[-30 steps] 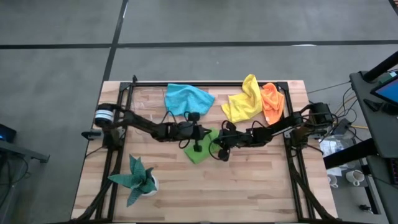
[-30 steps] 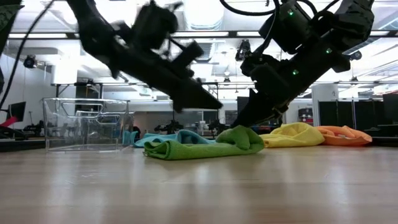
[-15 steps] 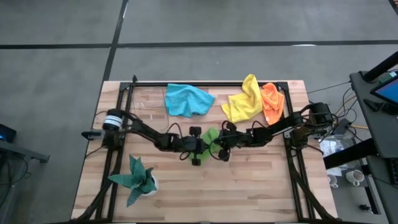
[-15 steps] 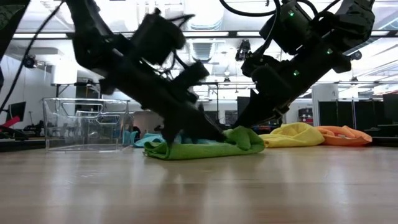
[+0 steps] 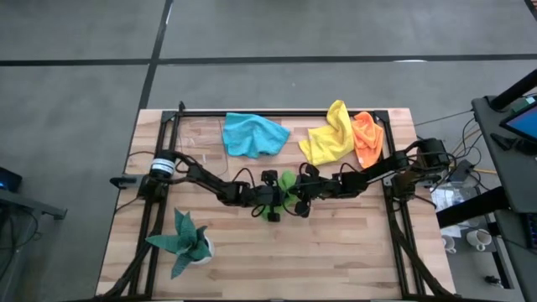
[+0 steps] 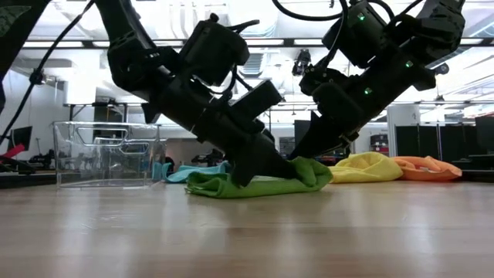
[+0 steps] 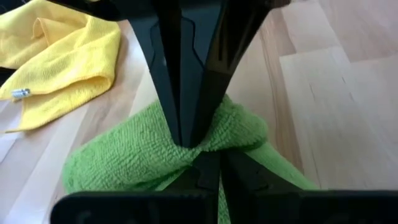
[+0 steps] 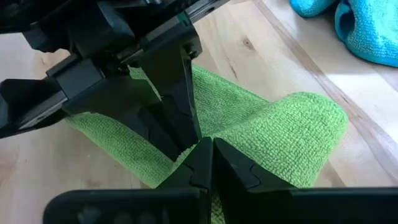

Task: Roll microfiber towels into tight, uniform cylinder then place into a basket
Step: Roll the green microfiber towel

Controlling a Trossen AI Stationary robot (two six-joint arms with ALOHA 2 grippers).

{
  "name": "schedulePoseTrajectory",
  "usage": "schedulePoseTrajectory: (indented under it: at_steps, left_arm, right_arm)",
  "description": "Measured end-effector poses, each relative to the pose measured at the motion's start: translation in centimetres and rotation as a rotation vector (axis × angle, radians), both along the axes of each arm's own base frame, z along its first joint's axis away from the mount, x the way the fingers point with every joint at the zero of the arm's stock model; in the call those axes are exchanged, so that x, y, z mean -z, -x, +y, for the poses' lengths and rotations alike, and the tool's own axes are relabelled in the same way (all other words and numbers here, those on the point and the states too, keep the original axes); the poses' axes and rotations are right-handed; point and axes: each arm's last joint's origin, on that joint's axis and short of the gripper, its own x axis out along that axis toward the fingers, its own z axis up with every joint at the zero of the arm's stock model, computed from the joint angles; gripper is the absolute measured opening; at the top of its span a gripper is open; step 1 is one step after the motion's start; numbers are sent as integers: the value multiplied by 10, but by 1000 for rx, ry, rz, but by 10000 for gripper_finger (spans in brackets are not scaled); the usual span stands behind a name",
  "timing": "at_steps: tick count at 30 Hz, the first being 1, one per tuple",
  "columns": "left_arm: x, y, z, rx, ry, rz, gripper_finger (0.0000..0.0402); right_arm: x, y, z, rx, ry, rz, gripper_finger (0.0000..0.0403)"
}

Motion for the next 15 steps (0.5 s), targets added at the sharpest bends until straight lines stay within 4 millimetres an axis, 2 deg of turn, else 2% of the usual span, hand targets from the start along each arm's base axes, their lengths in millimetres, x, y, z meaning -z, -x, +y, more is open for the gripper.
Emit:
schedulePoseTrajectory:
  at_steps: [8, 15]
  left_arm:
    - [16, -15, 4, -3, 9, -1, 0]
    - [18, -21, 4, -18, 29, -36, 0]
  right_arm:
    - [0, 0, 0, 5, -6, 0, 8]
    - [2, 2, 0, 9, -4, 18, 8]
